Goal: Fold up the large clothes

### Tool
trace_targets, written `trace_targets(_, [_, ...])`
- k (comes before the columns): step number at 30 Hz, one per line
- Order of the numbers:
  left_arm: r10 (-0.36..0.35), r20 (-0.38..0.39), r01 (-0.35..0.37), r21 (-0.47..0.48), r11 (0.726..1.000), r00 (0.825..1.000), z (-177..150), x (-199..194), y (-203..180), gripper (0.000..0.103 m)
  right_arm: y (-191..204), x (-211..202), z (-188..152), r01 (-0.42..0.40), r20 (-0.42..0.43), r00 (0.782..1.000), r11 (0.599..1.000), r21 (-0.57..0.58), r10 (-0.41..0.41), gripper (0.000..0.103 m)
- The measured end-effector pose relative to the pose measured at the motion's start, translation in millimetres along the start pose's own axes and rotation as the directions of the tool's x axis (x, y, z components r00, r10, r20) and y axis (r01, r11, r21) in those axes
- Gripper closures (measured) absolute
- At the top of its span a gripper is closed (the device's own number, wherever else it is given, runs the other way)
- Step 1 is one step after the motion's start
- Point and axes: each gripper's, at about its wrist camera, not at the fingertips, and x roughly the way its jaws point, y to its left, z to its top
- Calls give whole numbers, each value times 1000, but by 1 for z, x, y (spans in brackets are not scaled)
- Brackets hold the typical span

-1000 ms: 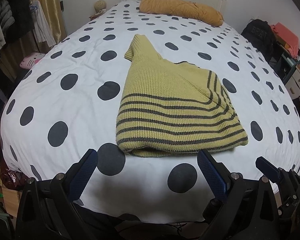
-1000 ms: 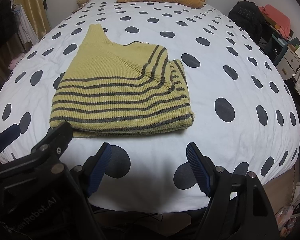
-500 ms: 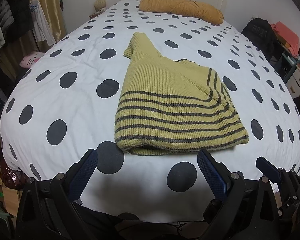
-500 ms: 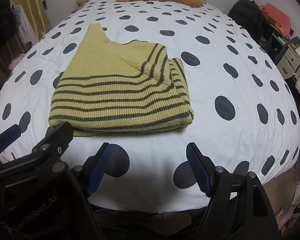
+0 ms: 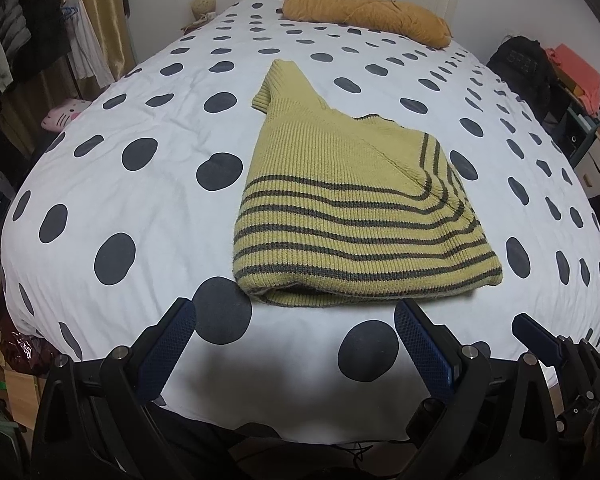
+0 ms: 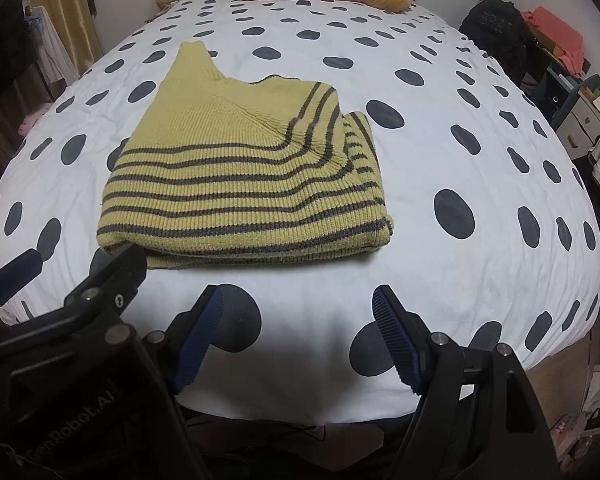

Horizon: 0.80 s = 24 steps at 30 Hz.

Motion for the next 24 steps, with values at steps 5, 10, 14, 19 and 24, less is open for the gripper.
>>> trace_targets(5, [2,-1,-2,-1,1000,1000,0,0,1,3,3,0,1,5,2,1000,1000,-7,-5,26])
trace_targets(10, [14,1,-14,-5,1000,1000,0,2,4,3,2,2,1,6,1,1000,1000,-4,-6,26])
trace_targets(14, [16,-1,-16,-9,1000,1000,2,4,6,3,0,4,3,13,-2,1000,1000,4,-13,26])
trace_targets(19, [22,-6,-22,-12,1000,1000,6,10,8,3,0,9,8,25,0,1000,1000,-4,-25,26])
trace_targets(24, [44,-8,-45,-47,998,999,13,18,20,3,-6,18,17,24,9,1000,1000,11,-25,26])
